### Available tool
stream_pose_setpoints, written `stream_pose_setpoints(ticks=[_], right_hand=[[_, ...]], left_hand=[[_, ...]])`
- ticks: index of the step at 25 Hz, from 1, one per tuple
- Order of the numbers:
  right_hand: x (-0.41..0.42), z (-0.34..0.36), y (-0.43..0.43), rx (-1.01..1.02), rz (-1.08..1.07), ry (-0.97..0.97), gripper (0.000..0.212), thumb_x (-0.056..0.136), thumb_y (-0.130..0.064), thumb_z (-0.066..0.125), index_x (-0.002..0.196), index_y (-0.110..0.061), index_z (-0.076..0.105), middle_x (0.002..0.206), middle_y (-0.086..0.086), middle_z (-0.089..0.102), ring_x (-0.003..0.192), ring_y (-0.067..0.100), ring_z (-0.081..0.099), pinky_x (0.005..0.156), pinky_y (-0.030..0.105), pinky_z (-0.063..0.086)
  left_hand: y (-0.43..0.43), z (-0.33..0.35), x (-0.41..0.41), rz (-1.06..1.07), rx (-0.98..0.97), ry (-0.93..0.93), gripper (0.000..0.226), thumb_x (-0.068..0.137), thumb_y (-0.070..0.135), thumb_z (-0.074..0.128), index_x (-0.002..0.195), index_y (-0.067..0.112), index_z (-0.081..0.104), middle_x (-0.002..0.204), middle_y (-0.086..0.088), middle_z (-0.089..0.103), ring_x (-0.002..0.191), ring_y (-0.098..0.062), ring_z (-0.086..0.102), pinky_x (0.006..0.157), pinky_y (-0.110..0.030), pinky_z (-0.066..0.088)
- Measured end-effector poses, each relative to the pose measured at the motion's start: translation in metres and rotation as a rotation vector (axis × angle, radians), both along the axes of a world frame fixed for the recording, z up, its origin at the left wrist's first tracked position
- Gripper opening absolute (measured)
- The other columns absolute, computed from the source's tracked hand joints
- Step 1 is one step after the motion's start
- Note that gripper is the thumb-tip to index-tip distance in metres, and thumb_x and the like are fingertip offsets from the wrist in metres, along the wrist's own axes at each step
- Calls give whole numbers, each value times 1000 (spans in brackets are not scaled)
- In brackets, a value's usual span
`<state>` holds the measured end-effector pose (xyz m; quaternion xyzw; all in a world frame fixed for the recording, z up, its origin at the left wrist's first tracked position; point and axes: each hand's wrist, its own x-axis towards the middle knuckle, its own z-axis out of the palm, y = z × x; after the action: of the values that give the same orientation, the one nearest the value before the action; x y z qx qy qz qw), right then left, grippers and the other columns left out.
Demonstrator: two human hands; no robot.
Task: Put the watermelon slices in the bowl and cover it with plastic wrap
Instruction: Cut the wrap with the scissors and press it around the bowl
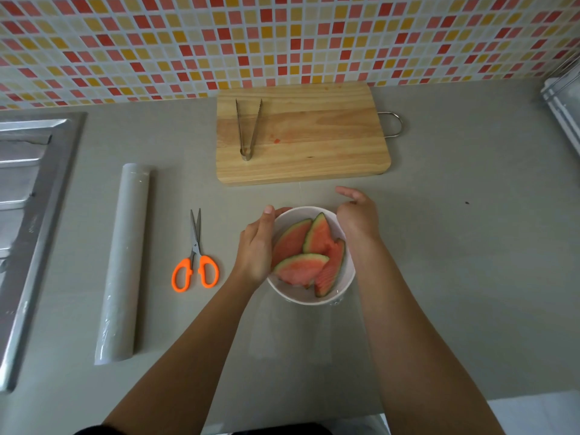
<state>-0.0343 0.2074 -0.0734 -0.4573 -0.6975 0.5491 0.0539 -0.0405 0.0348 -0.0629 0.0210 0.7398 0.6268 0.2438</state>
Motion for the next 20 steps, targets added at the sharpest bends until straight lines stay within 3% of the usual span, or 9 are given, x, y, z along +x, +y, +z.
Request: stream_pose_setpoints(ticks=[3, 5, 9, 11, 12, 14, 17, 20], right_hand=[[1, 1, -1, 34, -42, 23, 55, 73, 4, 34, 111, -19, 65, 78, 0, 57, 61, 10, 51, 60, 16, 42], [3, 4, -3, 100, -116, 18, 52, 76, 4, 36, 115, -17, 61, 86, -1, 54, 68, 10, 51, 65, 10, 39], [16, 19, 9, 41, -851, 300, 49, 77, 8, 38, 122, -7, 50, 103, 6, 47, 85, 18, 51, 66, 14, 38], [28, 27, 13, 11, -953, 421, 44, 80, 7, 34, 120, -3, 48, 105, 6, 49, 87, 16, 51, 66, 10, 38], [35, 30, 11, 37, -839, 471, 41, 81, 5, 35, 118, -4, 49, 106, 4, 52, 89, 11, 52, 72, 9, 38], [52, 31, -3, 235, -317, 562, 35, 87, -9, 38, 119, -9, 53, 113, -2, 58, 101, 0, 54, 87, 10, 38], [68, 22, -25, 511, 494, 508, 45, 93, -33, 32, 131, -13, 49, 132, -8, 49, 128, 9, 42, 108, 27, 28], [63, 14, -27, 550, 616, 260, 63, 90, -50, 17, 138, -15, 40, 144, -1, 43, 133, 11, 35, 109, 22, 19]], left_hand=[[0, 0, 0, 34, -57, -13, 53, 91, 56, 25, 99, 36, 73, 100, -3, 73, 99, -19, 66, 94, -46, 50], [0, 0, 1, 57, -86, -21, 53, 90, 58, 25, 97, 37, 73, 99, -4, 72, 98, -20, 66, 94, -46, 50], [2, 1, 7, 102, -144, 8, 48, 93, 56, 23, 89, 45, 70, 93, 2, 71, 93, -17, 65, 91, -44, 51], [3, 2, 9, 121, -175, 32, 48, 93, 56, 22, 84, 50, 68, 88, 10, 68, 90, -13, 63, 90, -39, 50], [4, 2, 10, 124, -184, 42, 48, 92, 57, 20, 83, 51, 67, 86, 14, 67, 89, -11, 62, 88, -36, 48], [5, 2, 11, 133, -187, 44, 49, 91, 59, 19, 81, 52, 67, 83, 18, 66, 86, -3, 61, 82, -30, 46], [4, 3, 11, 133, -177, 37, 51, 91, 59, 19, 77, 55, 67, 81, 20, 66, 83, 5, 60, 74, -22, 44], [4, 2, 13, 148, -165, 33, 52, 94, 57, 18, 77, 55, 67, 83, 18, 67, 86, 3, 61, 78, -25, 45]])
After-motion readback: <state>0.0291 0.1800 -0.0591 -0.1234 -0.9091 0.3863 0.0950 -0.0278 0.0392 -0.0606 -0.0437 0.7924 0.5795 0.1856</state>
